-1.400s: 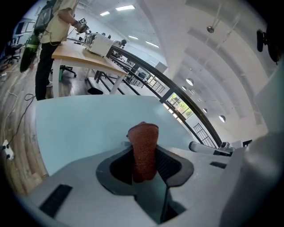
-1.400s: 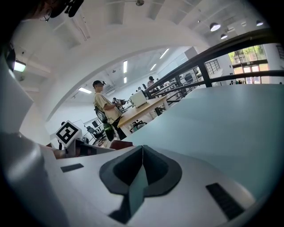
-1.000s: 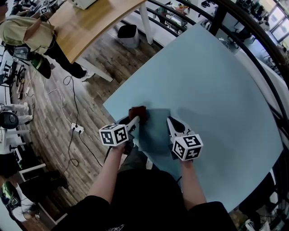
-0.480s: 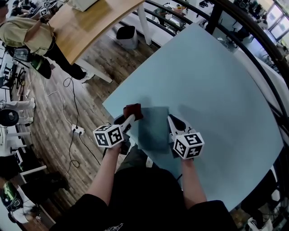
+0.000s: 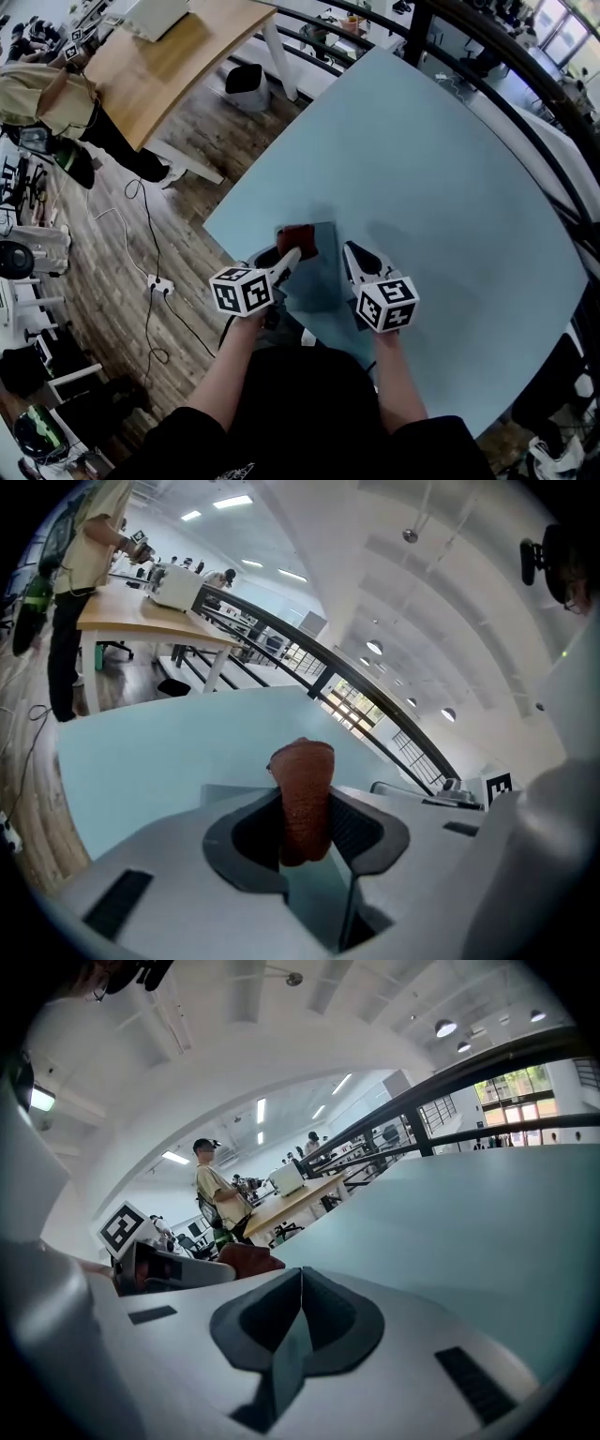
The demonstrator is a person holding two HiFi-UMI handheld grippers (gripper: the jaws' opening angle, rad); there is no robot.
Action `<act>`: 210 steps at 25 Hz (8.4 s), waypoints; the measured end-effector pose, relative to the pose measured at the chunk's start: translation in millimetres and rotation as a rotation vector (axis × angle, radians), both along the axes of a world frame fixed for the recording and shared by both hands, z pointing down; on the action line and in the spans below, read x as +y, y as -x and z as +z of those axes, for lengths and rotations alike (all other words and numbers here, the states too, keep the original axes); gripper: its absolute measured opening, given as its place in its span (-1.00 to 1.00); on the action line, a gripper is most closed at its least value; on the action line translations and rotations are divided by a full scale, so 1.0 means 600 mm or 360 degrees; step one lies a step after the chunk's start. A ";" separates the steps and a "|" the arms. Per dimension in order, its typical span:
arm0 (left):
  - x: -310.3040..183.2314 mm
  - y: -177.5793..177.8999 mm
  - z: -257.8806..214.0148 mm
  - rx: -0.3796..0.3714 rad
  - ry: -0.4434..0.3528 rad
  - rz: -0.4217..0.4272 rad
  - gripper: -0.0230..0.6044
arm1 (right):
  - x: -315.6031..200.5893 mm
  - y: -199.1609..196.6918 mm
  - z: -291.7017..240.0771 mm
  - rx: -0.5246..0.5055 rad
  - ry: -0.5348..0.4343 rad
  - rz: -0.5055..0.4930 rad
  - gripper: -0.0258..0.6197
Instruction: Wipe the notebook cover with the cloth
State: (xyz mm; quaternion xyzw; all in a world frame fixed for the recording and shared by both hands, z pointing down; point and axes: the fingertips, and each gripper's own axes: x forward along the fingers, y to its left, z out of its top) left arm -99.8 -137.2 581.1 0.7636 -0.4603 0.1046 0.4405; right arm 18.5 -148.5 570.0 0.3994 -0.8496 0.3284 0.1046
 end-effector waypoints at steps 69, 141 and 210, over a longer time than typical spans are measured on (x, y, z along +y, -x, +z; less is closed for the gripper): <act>0.058 0.131 0.036 -0.0051 0.0117 -0.0247 -0.50 | 0.017 0.064 0.013 -0.0015 0.0077 -0.0186 -0.90; 0.142 0.118 0.073 -0.0064 0.0298 -0.0186 -0.50 | 0.055 0.079 0.046 0.0042 0.0121 -0.0328 -0.90; 0.217 0.113 0.061 0.0242 0.0317 0.0015 -0.49 | 0.136 0.039 0.006 0.0232 0.0036 -0.0055 -0.90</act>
